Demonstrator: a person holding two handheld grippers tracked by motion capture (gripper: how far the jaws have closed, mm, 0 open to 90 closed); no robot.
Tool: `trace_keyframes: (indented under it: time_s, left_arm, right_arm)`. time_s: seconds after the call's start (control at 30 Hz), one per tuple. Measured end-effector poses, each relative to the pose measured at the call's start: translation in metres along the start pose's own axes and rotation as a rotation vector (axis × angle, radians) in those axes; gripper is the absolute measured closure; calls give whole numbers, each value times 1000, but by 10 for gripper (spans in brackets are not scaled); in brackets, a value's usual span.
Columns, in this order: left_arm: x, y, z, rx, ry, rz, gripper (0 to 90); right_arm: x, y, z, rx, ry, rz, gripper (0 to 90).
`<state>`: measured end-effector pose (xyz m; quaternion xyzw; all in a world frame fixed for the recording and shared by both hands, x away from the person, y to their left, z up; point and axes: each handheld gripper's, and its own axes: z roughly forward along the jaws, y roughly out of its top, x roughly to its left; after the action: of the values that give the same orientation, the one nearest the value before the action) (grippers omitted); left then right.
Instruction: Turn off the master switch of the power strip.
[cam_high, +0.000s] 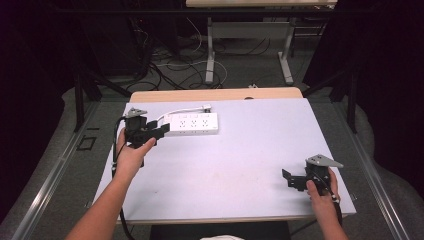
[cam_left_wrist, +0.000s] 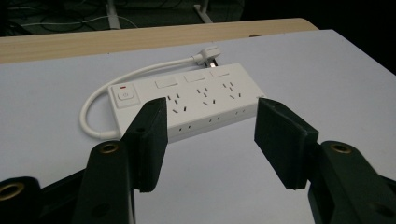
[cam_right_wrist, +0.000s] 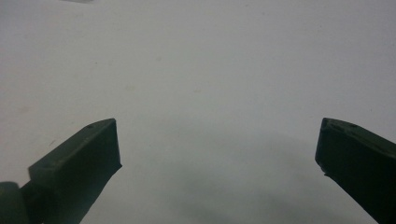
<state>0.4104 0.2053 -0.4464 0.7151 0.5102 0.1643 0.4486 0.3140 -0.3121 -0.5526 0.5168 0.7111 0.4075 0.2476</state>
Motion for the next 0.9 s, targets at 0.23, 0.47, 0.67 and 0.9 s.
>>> trace_keyframes:
  time_s: [0.23,0.47,0.67,0.9]
  left_arm:
    - [6,9,12,14,-2,-24,511]
    - [12,17,25,53,13,-36,570]
    - [14,24,34,47,29,-46,621]
    - [15,30,45,39,64,-52,666]
  right_arm:
    - [0,0,1,1,2,-4,0]
    - [1,-1,2,8,4,-3,0]
    - [0,-2,3,12,3,0,0]
    - [0,-1,4,11,4,-3,0]
